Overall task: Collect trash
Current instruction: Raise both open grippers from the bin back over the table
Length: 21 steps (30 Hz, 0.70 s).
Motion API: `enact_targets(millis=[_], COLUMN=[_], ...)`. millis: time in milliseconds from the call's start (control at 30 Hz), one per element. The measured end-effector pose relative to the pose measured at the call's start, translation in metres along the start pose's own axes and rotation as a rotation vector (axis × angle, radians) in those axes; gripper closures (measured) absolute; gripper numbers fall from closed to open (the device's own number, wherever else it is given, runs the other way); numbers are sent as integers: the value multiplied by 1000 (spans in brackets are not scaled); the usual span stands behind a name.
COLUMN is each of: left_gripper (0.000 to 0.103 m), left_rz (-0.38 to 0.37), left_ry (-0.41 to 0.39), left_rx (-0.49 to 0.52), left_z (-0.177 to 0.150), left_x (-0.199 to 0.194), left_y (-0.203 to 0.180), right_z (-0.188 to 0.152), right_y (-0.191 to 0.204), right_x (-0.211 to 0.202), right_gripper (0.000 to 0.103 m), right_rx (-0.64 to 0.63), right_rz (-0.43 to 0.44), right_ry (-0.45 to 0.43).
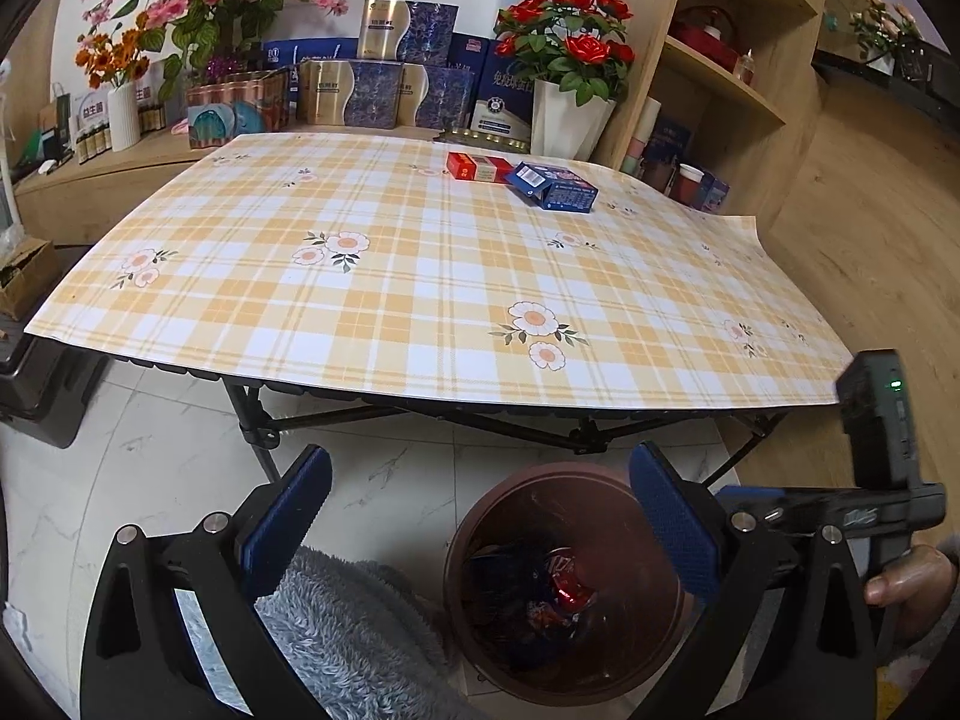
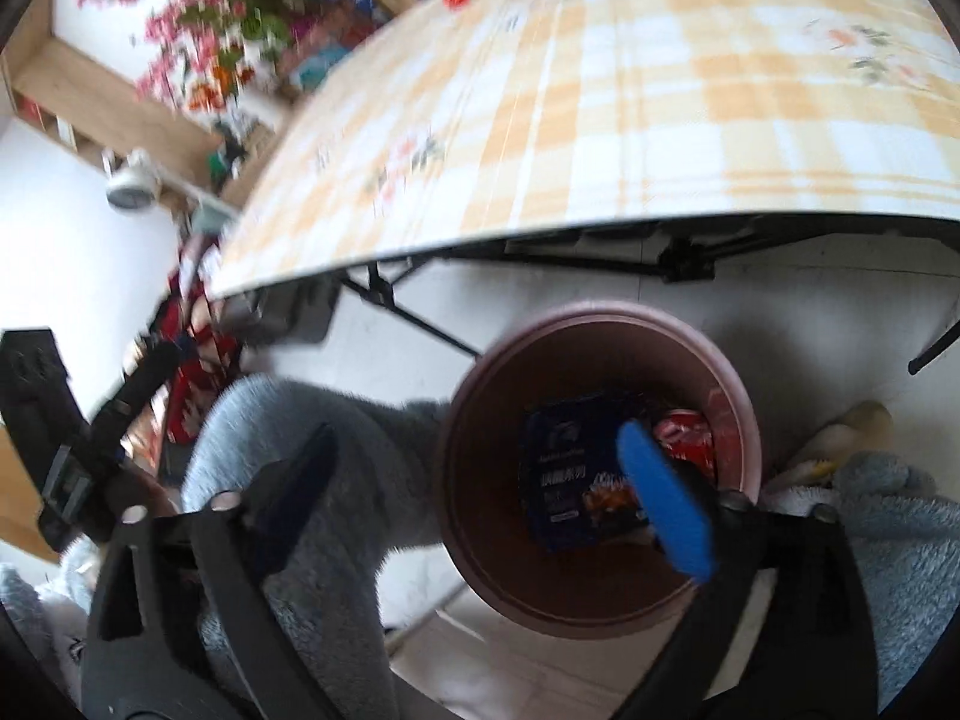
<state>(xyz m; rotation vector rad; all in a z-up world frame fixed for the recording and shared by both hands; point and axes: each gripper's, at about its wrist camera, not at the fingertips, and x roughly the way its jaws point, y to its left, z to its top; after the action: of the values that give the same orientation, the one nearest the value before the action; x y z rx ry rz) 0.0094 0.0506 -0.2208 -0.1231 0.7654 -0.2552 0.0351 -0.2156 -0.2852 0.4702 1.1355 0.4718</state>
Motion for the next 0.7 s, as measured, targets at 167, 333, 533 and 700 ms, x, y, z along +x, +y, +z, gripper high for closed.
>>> enact_targets(millis=[167,333,533,700], left_gripper=[6,6,6,6], left_rz=[1,2,1,-22], left_ry=[-5,-3,6,10], left_rx=[25,21,-36,-94], left_z=[0,3,13,25], left_x=[-1,1,1,5], left_y=[-6,-6,5,13], right_z=[-5,-3,17,37], right_y=[-5,4,3,5], right_x=[-22,-44,-59,-68], right_gripper=[6,6,6,6], right_rx=[-32,-143,-180,-202], right_rz=[-45,-161,-201,-201], right_ry=[-93,-187,-261,-319])
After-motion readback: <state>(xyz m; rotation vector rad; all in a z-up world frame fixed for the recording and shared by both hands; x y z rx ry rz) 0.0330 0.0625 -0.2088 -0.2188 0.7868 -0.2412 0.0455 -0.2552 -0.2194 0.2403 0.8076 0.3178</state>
